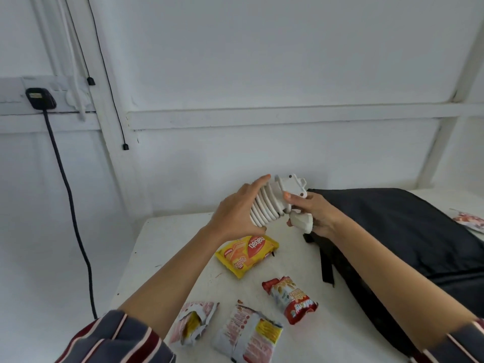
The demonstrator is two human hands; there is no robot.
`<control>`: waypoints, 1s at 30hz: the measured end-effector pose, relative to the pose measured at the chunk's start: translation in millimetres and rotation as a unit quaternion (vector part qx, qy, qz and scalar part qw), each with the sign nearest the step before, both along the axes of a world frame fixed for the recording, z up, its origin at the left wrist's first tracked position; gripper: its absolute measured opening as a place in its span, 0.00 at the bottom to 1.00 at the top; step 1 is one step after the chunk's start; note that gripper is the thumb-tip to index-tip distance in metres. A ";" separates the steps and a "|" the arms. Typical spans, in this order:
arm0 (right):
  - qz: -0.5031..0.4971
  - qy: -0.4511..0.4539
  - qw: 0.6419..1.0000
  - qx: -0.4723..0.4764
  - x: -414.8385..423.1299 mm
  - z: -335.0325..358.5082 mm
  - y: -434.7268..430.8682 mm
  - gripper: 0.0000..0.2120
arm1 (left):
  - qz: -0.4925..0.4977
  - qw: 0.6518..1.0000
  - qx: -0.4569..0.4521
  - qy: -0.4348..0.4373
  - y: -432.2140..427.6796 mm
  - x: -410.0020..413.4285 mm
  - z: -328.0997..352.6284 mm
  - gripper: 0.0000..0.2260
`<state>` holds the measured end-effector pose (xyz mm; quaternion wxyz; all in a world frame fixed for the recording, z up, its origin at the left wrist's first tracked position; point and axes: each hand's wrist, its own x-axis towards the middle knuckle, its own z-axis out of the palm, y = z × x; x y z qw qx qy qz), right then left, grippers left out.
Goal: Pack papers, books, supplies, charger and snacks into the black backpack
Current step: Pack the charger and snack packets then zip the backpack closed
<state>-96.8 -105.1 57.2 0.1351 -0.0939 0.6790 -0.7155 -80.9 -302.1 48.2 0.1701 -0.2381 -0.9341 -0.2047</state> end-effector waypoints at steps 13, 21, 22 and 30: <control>0.118 0.123 0.976 0.139 -35.7 11.0 67.2 0.36 | 0.033 0.999 0.024 -0.014 44.7 3.0 15.8 0.50; 0.167 -0.073 0.983 0.005 -49.9 5.1 49.7 0.12 | 0.047 0.999 -0.007 0.002 51.6 2.2 15.6 0.52; 0.172 -0.087 0.981 -0.008 -49.3 5.5 45.2 0.13 | 0.050 0.999 -0.007 0.006 52.5 1.6 16.5 0.51; 0.162 -0.064 0.979 0.110 -53.4 -14.4 47.5 0.06 | 0.102 0.994 -0.045 -0.001 53.8 -1.9 11.9 0.43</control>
